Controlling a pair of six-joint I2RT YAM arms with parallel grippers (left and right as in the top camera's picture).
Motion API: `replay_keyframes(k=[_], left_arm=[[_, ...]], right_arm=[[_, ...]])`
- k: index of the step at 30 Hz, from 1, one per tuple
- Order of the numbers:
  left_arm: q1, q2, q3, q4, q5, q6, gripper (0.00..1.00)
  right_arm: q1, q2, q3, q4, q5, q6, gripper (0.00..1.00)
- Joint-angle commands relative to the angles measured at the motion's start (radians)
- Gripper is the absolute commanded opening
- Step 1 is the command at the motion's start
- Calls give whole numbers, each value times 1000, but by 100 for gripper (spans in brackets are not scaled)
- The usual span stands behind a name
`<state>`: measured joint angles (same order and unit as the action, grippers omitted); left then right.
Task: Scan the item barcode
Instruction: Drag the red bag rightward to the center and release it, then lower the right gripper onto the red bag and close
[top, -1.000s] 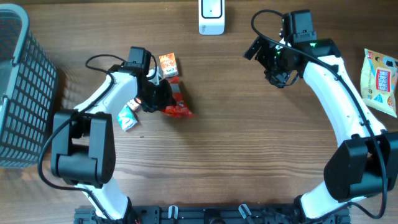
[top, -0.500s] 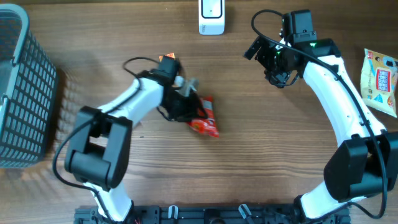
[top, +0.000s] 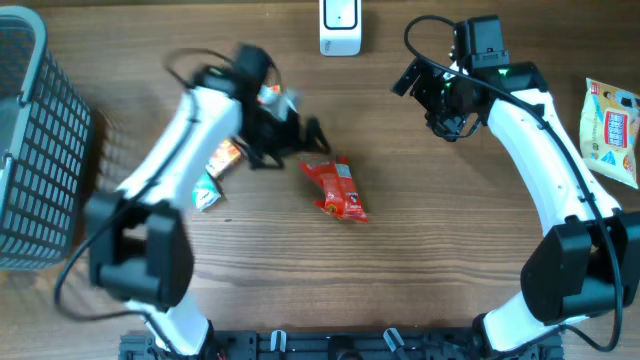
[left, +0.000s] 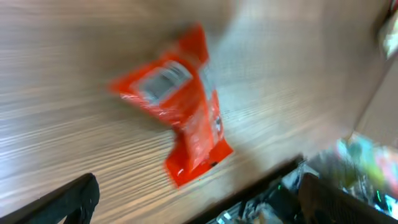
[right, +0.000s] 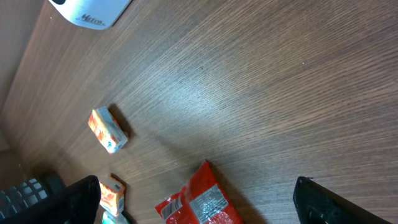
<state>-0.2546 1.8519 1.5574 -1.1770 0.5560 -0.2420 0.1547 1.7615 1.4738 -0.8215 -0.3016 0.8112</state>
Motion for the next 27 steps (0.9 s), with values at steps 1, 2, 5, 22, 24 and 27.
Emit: replay_keyframes(k=[1,2,5,22,24,27], left_arm=[[94,-153,84,-69,-200,-42,100],[114,-180,84,-74,-230,-64,100],[155,-235,84,-87,-304,-92,100],[321,-259,83,-100,-562,-248,100],[332,-259,83,-100,-562,-235,100],[332,-259,83,-102,-587,-234,100]], right_arm=[[-1,-13,-11,2,21,9,100],[-1,-13,-11,2,21,9,100],[-1,-13,-11,3,21,9,100],[307,21,-103,-39,-7,-233,43],[373,34,-148,12,50,-171,11],[432,57,-185,72,66,-104,4]])
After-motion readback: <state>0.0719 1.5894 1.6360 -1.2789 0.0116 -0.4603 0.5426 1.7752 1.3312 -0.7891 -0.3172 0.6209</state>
